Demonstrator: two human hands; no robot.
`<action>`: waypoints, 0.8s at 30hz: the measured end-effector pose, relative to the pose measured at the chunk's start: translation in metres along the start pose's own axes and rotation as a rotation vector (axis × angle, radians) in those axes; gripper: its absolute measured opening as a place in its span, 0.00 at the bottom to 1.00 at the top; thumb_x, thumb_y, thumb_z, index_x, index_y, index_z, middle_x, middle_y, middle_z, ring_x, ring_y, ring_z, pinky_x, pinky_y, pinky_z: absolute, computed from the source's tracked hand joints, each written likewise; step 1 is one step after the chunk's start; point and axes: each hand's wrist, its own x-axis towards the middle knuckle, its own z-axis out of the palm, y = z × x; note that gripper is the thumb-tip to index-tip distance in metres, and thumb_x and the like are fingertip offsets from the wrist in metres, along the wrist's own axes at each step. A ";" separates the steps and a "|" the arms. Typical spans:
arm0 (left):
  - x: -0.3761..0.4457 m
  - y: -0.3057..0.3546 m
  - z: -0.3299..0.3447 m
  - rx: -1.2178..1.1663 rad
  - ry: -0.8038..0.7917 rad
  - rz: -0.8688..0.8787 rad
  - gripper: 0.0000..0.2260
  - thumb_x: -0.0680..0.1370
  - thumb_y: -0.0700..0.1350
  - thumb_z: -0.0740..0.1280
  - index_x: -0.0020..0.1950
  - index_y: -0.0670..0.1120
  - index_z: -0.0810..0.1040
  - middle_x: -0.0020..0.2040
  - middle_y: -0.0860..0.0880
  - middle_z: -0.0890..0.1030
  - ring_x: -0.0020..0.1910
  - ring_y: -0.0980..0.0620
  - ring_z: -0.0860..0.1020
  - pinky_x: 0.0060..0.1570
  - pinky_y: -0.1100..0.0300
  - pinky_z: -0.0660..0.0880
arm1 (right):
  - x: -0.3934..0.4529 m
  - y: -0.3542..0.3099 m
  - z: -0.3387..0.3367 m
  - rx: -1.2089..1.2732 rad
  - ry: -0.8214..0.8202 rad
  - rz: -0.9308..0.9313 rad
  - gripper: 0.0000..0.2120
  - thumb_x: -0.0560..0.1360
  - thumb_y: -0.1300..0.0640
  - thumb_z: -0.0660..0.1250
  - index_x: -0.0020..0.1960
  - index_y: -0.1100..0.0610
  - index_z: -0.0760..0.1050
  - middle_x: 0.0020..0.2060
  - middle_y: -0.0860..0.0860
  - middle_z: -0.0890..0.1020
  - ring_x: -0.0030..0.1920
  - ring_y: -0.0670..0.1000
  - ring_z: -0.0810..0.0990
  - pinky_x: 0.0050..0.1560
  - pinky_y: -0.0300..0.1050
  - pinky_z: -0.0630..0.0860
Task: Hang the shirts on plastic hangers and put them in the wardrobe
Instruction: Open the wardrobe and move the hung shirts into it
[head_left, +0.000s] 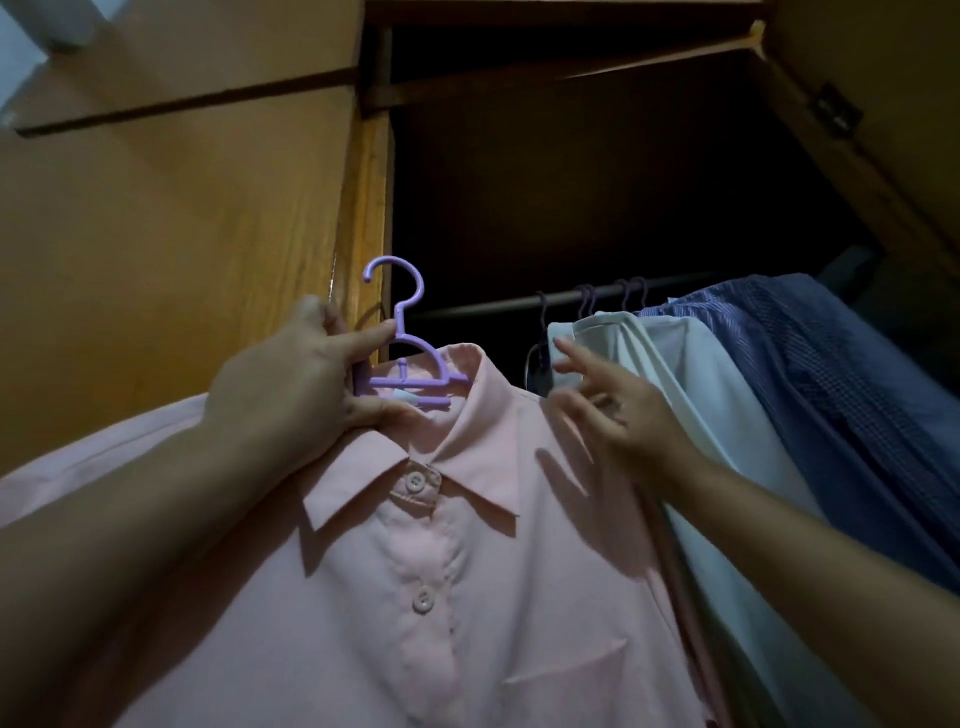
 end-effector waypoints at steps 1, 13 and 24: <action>-0.002 0.001 -0.001 0.004 -0.010 0.014 0.40 0.60 0.72 0.59 0.71 0.62 0.67 0.56 0.51 0.65 0.48 0.49 0.73 0.37 0.57 0.69 | -0.009 -0.005 -0.001 -0.051 -0.051 -0.038 0.29 0.70 0.37 0.65 0.69 0.35 0.59 0.59 0.41 0.76 0.52 0.39 0.77 0.55 0.34 0.73; 0.001 0.050 0.006 -0.129 -0.007 0.091 0.37 0.69 0.69 0.63 0.76 0.60 0.59 0.57 0.51 0.64 0.47 0.54 0.70 0.39 0.59 0.68 | -0.031 -0.023 -0.074 -0.503 -0.360 -0.029 0.54 0.57 0.24 0.63 0.74 0.48 0.50 0.64 0.40 0.60 0.63 0.35 0.54 0.64 0.25 0.46; 0.020 0.110 0.045 -0.285 -0.089 -0.001 0.43 0.70 0.70 0.65 0.78 0.59 0.48 0.70 0.49 0.62 0.64 0.49 0.71 0.55 0.56 0.73 | -0.033 0.015 -0.161 -0.842 -0.358 0.166 0.50 0.59 0.28 0.57 0.76 0.50 0.55 0.67 0.51 0.68 0.66 0.52 0.67 0.65 0.47 0.64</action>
